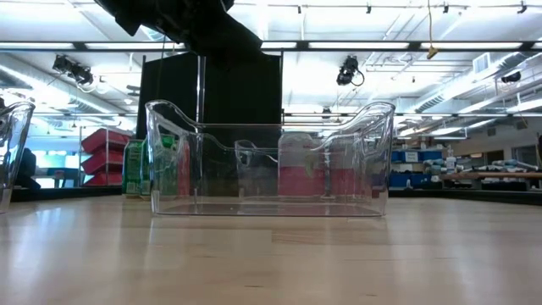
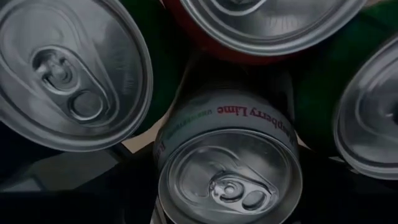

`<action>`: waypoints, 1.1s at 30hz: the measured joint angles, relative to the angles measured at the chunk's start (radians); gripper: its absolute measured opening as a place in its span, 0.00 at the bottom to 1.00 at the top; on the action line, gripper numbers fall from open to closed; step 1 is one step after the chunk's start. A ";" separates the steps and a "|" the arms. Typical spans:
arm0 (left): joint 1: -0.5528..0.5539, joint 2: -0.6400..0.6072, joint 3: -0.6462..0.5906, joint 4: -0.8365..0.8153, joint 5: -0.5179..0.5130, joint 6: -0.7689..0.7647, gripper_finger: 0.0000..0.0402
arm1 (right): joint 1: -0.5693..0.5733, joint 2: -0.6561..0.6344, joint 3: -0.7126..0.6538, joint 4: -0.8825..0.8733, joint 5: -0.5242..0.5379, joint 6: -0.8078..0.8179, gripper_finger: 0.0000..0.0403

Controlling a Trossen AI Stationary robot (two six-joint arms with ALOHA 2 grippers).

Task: Sort soda cans
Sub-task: Put the pink white soda can into the top transparent bin

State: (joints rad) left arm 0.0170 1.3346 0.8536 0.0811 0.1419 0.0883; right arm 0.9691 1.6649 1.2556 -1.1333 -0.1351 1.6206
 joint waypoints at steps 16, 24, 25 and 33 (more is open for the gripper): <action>0.000 0.000 0.000 0.001 -0.030 0.005 0.54 | 0.007 -0.019 0.364 -0.359 -0.066 0.029 0.70; 0.000 -0.006 0.000 0.002 -0.033 0.005 0.54 | -0.045 -0.054 0.489 -0.445 0.059 -0.018 0.70; 0.000 -0.007 0.001 0.004 -0.034 0.005 0.54 | -0.064 -0.057 0.489 -0.446 0.080 -0.046 0.70; 0.000 -0.034 0.001 -0.009 -0.040 0.005 0.54 | -0.310 -0.067 0.490 -0.439 0.111 -0.358 0.70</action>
State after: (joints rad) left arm 0.0166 1.3007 0.8547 0.0716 0.1020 0.0931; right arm 0.6596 1.5974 1.7454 -1.5719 -0.0238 1.2629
